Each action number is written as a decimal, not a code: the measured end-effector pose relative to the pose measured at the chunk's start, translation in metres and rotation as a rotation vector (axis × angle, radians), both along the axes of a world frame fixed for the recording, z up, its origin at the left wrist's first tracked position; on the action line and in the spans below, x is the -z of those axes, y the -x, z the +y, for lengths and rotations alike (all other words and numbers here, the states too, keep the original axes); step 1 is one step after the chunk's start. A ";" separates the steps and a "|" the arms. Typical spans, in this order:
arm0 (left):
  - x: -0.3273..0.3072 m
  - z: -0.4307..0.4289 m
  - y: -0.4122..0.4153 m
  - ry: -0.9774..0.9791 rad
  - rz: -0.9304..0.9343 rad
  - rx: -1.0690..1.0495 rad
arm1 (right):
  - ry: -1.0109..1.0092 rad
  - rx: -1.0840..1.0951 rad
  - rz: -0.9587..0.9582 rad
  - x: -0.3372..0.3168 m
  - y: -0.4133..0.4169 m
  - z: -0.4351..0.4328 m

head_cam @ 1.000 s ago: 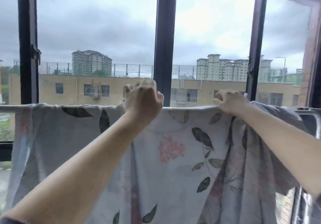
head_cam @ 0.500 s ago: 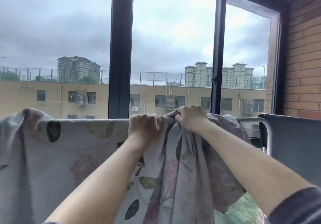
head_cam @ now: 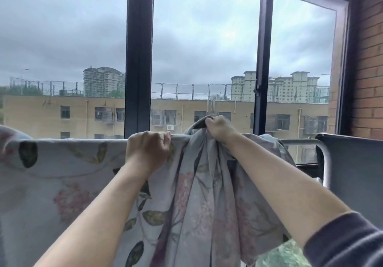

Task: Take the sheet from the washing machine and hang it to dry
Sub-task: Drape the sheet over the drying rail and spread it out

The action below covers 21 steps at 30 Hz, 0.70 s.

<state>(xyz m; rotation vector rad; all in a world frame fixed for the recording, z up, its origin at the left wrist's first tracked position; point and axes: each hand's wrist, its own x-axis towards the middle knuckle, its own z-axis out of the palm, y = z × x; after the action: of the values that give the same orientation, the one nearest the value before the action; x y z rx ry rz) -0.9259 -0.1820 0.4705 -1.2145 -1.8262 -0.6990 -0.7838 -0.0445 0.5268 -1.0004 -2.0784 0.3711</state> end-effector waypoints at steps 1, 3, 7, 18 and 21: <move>0.000 0.001 -0.001 0.005 -0.004 0.000 | 0.029 -0.002 0.025 -0.001 -0.001 0.002; -0.001 0.003 -0.003 0.016 -0.013 -0.003 | 0.004 0.003 0.020 0.002 -0.002 0.000; -0.004 0.004 0.001 0.078 -0.033 0.006 | -0.110 0.010 -0.270 0.019 0.000 -0.017; -0.020 -0.006 0.026 0.145 -0.098 0.249 | -0.050 0.196 -0.186 0.010 0.002 -0.021; -0.026 -0.011 0.038 0.116 -0.169 0.282 | -0.019 0.172 -0.097 0.003 0.002 -0.020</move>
<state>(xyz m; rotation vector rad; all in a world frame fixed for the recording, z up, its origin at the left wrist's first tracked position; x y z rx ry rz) -0.9644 -0.1928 0.4966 -1.5498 -1.8724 -0.8854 -0.7860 -0.0640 0.5239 -1.1968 -2.0587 0.2184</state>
